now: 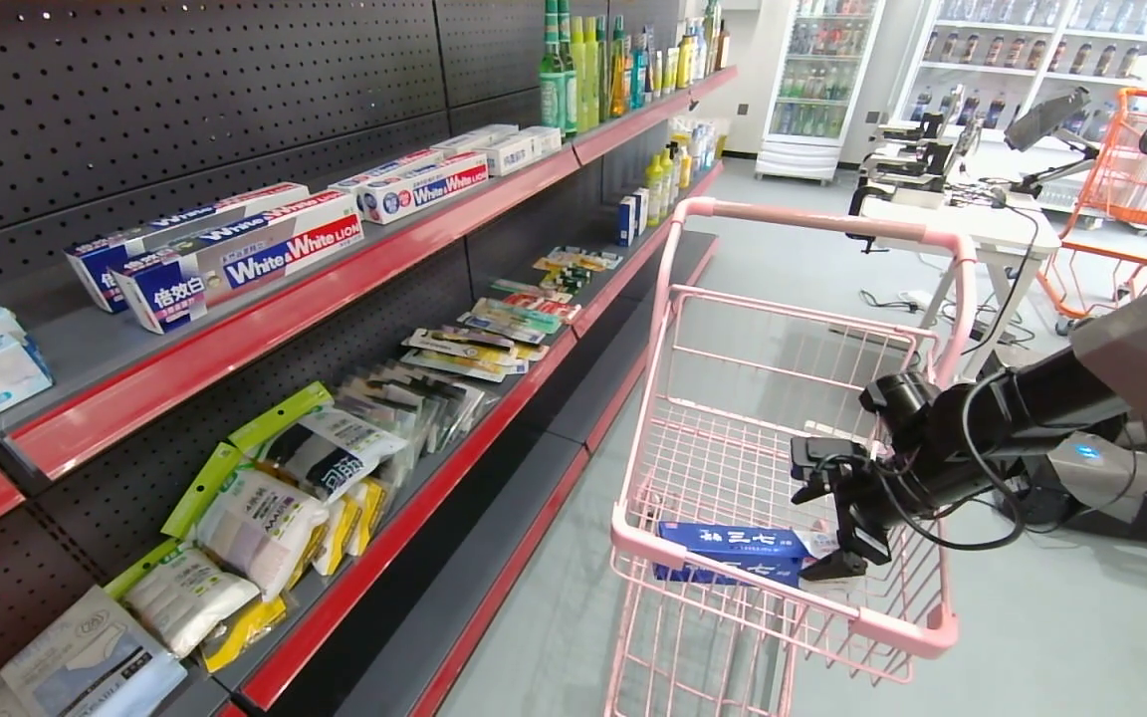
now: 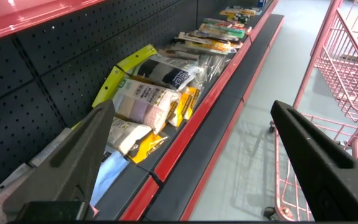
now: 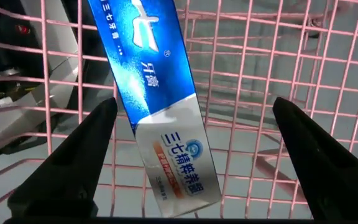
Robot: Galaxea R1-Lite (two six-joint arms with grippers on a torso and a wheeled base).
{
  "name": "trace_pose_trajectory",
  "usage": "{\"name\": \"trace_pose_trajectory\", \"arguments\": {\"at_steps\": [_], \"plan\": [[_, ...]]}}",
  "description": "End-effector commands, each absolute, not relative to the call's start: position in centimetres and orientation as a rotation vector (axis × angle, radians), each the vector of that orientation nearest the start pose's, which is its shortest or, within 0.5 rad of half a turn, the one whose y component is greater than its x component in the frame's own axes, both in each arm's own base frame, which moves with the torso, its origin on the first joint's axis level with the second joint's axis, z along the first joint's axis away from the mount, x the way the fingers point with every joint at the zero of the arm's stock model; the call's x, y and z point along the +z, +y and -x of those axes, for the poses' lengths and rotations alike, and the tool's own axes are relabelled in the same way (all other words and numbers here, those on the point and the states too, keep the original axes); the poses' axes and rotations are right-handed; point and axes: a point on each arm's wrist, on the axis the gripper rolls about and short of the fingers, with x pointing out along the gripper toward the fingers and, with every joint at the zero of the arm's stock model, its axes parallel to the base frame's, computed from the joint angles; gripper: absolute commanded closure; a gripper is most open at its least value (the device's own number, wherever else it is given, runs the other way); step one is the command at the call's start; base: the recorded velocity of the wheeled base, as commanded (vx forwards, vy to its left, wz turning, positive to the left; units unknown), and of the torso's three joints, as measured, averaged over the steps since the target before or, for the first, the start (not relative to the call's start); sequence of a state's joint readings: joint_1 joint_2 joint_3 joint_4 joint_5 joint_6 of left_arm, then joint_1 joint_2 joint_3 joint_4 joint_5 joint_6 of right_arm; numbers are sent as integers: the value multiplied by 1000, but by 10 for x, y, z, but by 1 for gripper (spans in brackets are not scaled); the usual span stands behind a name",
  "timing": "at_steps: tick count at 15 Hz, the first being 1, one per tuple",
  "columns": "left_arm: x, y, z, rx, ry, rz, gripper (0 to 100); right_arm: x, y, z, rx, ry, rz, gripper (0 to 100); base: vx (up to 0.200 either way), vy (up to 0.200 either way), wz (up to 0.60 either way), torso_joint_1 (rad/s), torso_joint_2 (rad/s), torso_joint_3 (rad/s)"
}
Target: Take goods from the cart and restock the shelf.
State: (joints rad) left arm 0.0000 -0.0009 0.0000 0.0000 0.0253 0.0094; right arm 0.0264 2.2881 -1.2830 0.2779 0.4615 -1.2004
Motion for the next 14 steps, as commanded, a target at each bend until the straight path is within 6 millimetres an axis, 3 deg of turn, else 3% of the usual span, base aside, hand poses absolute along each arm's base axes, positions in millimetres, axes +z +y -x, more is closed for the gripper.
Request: {"name": "trace_pose_trajectory", "arguments": {"at_steps": [1,5,14], "plan": [[76,1,23,26,-1,-9,0,20,21,-389,1102,832,756,0,0,0,0,0,0,0],[76,1,23,26,-1,-9,0,18,22,-402,1116,792,804,0,0,0,0,0,0,0],[76,1,23,26,-1,-9,0,8,26,-402,1147,795,844,0,0,0,0,0,0,0]]}}
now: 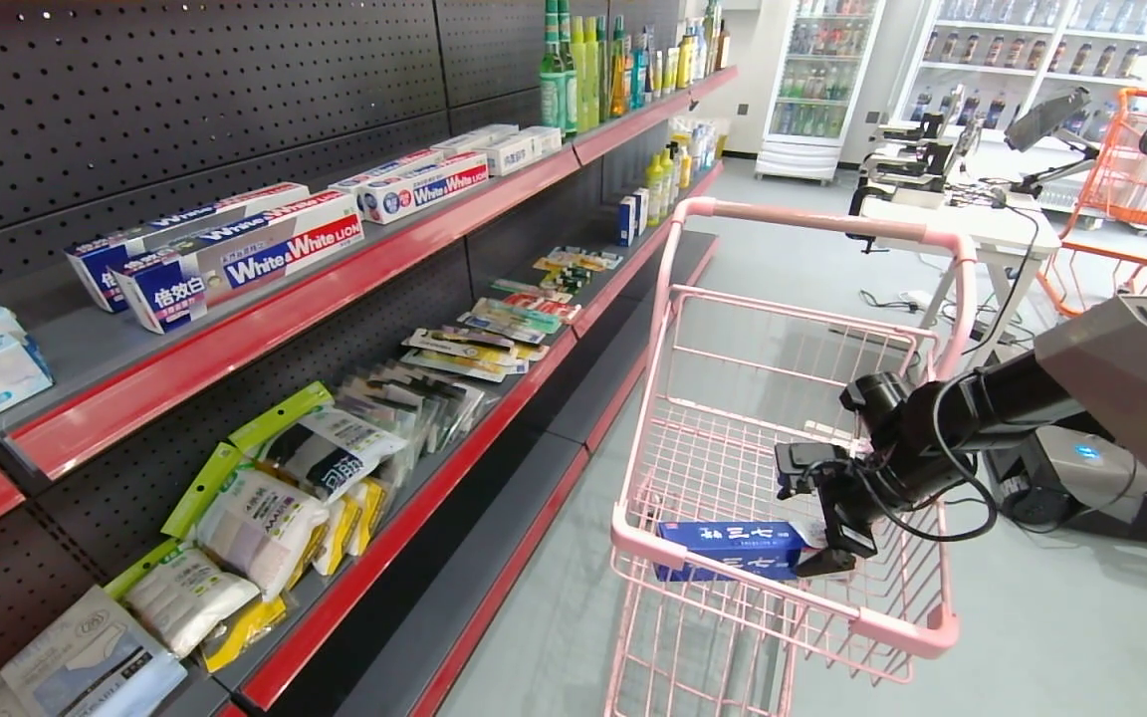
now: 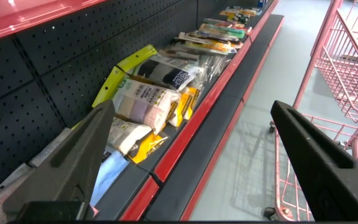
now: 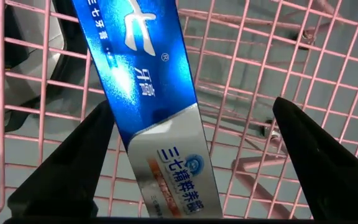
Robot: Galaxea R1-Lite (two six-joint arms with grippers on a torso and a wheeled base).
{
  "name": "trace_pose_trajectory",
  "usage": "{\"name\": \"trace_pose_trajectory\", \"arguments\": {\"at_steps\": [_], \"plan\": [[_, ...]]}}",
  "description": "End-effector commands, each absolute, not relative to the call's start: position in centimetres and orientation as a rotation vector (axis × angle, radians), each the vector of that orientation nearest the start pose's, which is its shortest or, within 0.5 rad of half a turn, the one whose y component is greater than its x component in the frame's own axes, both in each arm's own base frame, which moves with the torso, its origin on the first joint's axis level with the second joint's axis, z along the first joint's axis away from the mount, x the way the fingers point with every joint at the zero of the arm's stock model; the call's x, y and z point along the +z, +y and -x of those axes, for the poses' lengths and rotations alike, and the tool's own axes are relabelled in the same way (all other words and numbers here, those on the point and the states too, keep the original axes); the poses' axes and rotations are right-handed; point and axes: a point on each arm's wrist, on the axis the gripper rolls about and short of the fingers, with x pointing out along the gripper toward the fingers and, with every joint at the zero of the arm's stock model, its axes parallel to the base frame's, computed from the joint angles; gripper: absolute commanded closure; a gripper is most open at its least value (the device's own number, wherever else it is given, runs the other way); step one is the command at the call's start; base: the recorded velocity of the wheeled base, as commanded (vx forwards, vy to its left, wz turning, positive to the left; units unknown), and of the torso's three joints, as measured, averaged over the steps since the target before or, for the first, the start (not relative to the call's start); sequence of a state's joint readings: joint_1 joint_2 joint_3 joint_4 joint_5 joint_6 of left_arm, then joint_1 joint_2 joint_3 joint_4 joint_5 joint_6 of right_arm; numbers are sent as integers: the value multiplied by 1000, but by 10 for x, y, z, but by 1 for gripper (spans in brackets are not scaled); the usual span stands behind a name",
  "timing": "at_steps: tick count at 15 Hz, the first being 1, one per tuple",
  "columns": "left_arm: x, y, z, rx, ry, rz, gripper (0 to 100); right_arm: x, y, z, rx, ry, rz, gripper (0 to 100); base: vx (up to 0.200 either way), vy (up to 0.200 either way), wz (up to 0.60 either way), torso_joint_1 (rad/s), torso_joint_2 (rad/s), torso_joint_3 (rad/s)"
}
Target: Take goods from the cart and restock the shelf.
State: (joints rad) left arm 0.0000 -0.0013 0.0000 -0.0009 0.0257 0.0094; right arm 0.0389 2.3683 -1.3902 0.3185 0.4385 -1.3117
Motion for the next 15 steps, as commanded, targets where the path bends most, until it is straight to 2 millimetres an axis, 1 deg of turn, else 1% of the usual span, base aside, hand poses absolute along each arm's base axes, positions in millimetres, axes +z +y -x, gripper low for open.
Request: {"name": "trace_pose_trajectory", "arguments": {"at_steps": [1,9,15], "plan": [[76,1,23,26,-1,-9,0,8,26,-402,1147,795,844,0,0,0,0,0,0,0],[76,1,23,26,-1,-9,0,-4,28,-401,1160,825,836,0,0,0,0,0,0,0],[75,1,23,26,0,-9,0,-7,28,-402,1161,829,835,0,0,0,0,0,0,0]]}}
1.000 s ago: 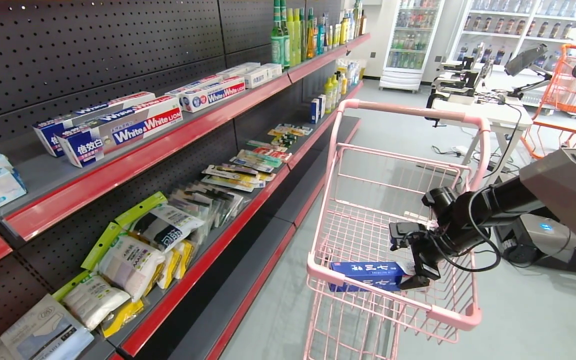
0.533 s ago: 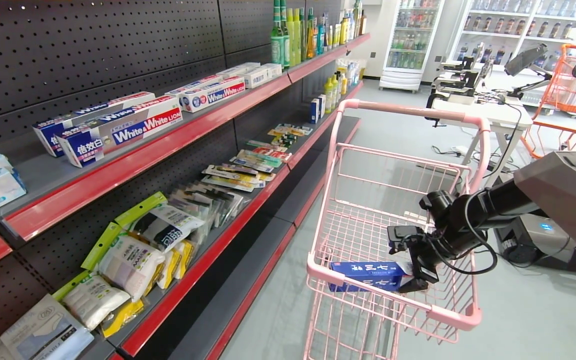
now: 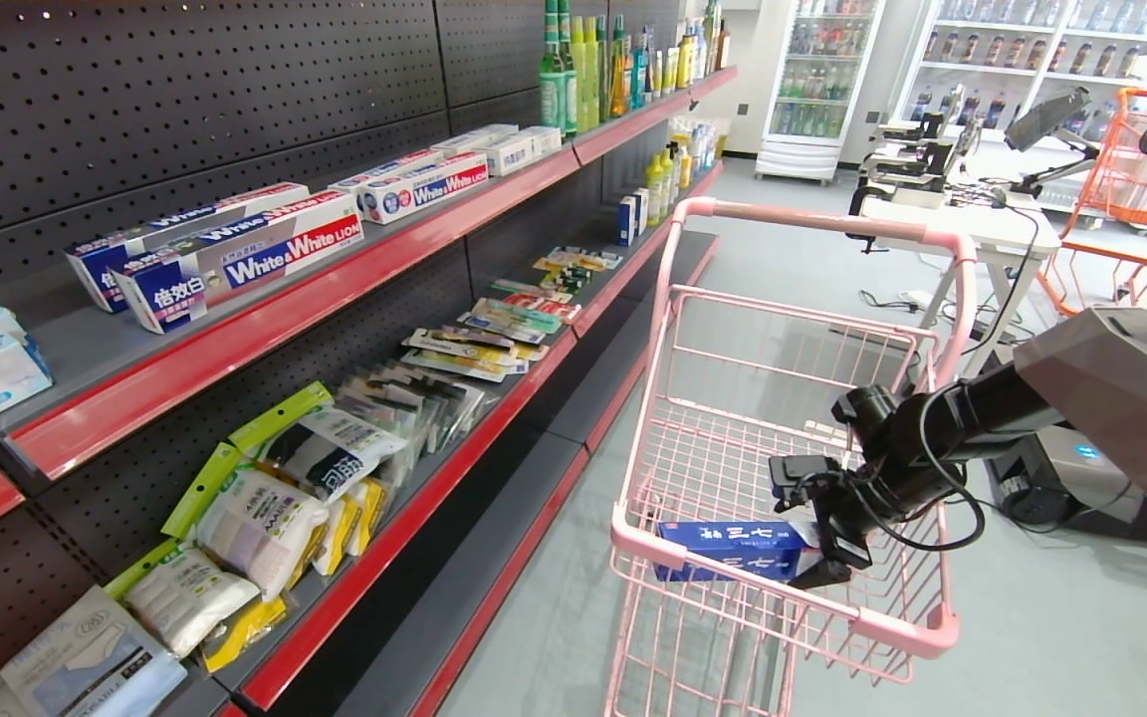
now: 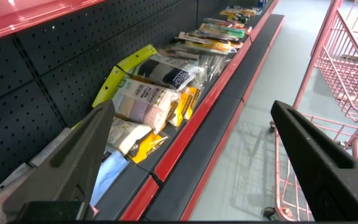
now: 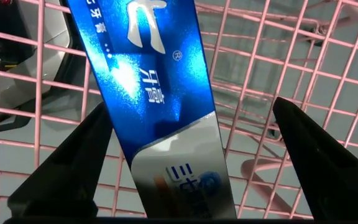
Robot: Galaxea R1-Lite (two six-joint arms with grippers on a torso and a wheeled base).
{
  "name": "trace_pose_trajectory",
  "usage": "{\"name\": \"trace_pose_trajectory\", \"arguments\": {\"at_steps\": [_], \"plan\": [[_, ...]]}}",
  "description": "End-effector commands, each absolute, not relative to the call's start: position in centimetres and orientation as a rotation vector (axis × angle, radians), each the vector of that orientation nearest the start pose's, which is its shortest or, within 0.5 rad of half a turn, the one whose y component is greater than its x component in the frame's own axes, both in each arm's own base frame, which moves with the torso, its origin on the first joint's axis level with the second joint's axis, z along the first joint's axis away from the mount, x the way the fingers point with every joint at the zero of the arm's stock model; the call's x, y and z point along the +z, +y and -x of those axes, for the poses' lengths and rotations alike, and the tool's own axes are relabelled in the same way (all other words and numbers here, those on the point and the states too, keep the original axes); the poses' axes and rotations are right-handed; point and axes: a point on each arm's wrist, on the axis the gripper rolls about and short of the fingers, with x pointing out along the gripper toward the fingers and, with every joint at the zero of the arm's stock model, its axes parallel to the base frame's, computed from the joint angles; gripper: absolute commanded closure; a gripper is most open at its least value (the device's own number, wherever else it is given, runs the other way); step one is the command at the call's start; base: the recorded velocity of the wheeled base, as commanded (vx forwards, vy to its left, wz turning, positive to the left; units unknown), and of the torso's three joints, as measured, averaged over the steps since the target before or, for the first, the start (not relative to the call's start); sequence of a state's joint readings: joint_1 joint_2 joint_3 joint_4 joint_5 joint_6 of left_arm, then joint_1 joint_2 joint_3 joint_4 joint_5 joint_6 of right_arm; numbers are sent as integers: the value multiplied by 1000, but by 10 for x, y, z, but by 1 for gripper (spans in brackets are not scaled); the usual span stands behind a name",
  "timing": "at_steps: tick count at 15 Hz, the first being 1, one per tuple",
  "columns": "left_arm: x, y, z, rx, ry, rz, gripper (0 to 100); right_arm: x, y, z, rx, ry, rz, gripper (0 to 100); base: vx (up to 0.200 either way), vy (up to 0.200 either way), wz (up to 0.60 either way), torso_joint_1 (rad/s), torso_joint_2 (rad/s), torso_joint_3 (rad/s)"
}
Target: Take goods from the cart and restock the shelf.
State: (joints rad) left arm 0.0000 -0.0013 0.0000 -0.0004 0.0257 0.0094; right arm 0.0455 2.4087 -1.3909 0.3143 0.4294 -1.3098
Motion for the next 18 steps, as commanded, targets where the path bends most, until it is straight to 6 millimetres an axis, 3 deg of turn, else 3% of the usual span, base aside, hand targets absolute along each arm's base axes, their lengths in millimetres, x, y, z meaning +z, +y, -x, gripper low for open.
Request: {"name": "trace_pose_trajectory", "arguments": {"at_steps": [1,6,7,15,18], "plan": [[76,1,23,26,-1,-9,0,-7,28,-402,1161,829,835,0,0,0,0,0,0,0],[76,1,23,26,-1,-9,0,-9,27,-402,1163,835,831,0,0,0,0,0,0,0],[76,1,23,28,-1,-9,0,-10,27,-402,1165,835,829,100,0,0,0,0,0,0],[75,1,23,26,0,-9,0,-9,25,-403,1142,846,807,100,0,0,0,0,0,0],[76,1,23,26,-1,-9,0,10,19,-408,1074,821,787,100,0,0,0,0,0,0]]}}
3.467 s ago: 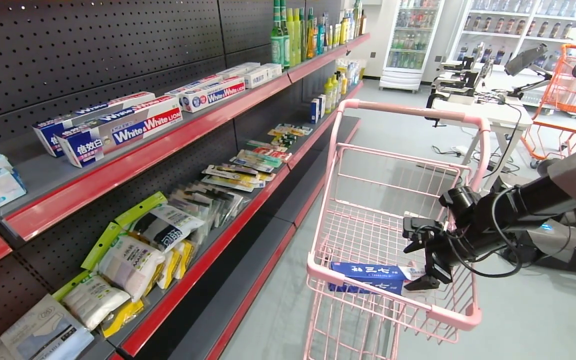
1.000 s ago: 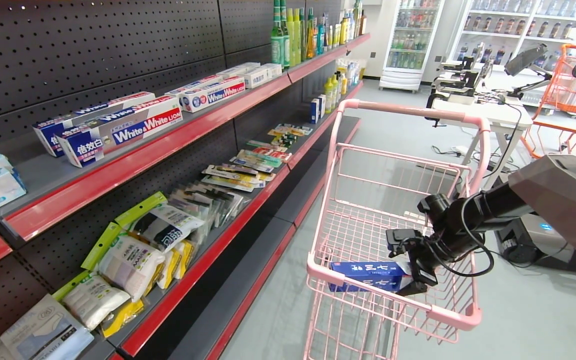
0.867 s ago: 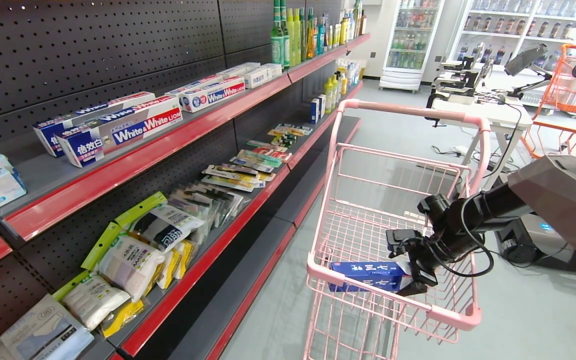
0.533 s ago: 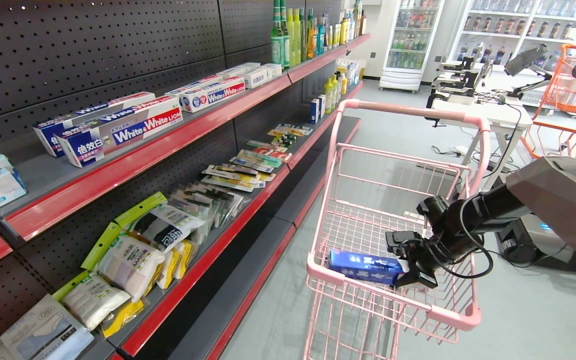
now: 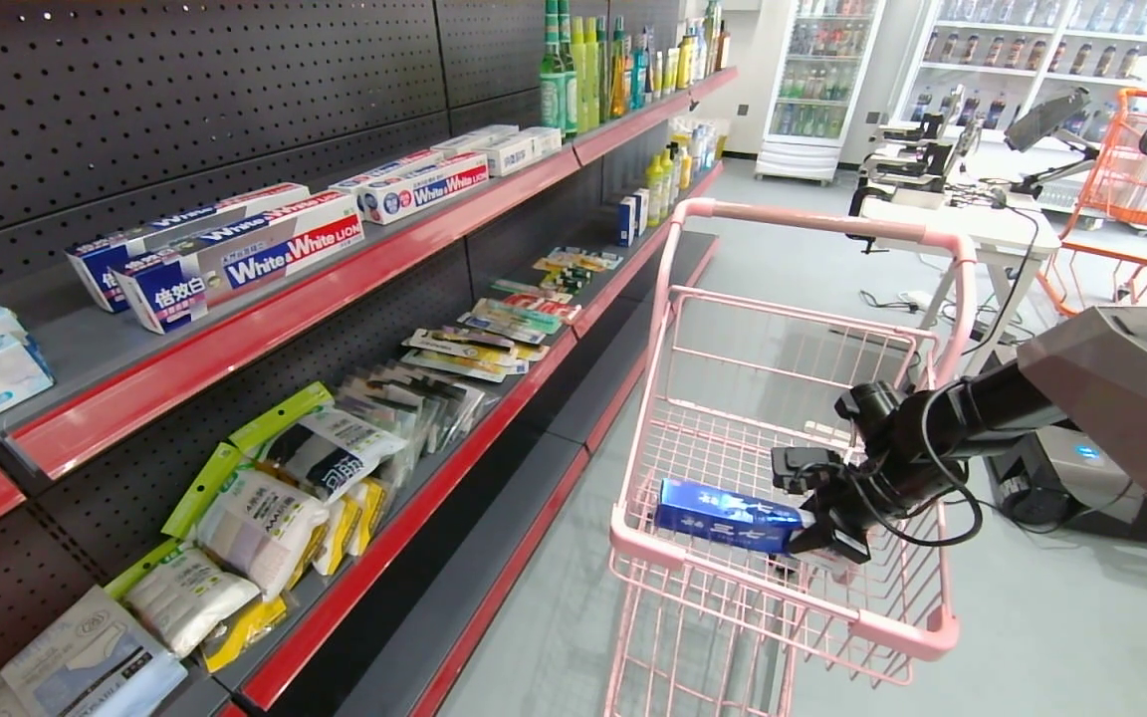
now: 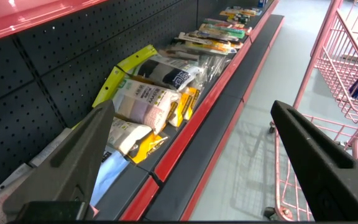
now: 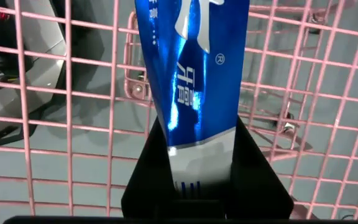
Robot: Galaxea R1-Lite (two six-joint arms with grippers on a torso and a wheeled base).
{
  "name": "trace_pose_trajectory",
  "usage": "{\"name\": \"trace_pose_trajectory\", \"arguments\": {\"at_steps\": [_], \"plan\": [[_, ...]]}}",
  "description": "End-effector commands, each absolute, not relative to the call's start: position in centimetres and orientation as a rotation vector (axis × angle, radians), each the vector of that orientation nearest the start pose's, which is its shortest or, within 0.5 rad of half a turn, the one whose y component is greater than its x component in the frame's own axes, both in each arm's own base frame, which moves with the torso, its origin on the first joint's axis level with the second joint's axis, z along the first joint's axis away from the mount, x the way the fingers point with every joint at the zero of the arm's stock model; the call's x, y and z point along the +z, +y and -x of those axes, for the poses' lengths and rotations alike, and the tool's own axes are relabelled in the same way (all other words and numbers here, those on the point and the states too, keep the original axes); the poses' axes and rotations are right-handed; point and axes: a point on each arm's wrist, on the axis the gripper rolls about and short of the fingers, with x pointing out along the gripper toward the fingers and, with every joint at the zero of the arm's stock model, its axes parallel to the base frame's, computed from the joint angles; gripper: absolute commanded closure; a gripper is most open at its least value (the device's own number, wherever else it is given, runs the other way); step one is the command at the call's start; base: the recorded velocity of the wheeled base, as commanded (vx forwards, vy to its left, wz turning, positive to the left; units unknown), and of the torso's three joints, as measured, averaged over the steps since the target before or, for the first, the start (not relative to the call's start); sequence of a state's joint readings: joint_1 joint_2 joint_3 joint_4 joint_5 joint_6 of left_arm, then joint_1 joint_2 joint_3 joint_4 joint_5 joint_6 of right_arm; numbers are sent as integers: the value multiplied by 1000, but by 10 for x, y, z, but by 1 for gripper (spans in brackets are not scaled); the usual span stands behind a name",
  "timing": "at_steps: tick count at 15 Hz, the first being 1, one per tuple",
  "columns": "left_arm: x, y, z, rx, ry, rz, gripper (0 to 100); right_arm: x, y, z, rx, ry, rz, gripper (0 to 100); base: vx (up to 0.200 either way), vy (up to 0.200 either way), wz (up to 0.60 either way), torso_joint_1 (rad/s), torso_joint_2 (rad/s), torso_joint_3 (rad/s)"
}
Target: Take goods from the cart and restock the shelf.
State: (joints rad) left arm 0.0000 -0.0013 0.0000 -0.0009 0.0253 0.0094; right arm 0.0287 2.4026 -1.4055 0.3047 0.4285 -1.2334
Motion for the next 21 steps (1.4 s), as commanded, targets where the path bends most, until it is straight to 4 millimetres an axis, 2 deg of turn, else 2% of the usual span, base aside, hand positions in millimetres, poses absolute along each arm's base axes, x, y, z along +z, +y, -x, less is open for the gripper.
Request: {"name": "trace_pose_trajectory", "arguments": {"at_steps": [1,7,10,11,12,14,17,19,21], "plan": [[75,1,23,26,0,-9,0,24,14,-408,1041,801,787,100,0,0,0,0,0,0],[76,1,23,26,-1,-9,0,66,8,-395,910,805,666,100,0,0,0,0,0,0],[75,1,23,26,0,-9,0,106,4,-383,799,779,569,100,0,0,0,0,0,0],[76,1,23,26,-1,-9,0,123,7,-377,717,782,467,100,0,0,0,0,0,0],[76,1,23,26,-1,-9,0,131,8,-372,667,785,419,100,0,0,0,0,0,0],[75,1,23,26,0,-9,0,154,12,-354,522,725,306,100,0,0,0,0,0,0],[76,1,23,26,-1,-9,0,192,16,-321,322,629,233,100,0,0,0,0,0,0],[76,1,23,26,-1,-9,0,219,13,-279,187,570,192,100,0,0,0,0,0,0],[75,1,23,26,0,-9,0,233,12,-245,51,525,187,100,0,0,0,0,0,0]]}}
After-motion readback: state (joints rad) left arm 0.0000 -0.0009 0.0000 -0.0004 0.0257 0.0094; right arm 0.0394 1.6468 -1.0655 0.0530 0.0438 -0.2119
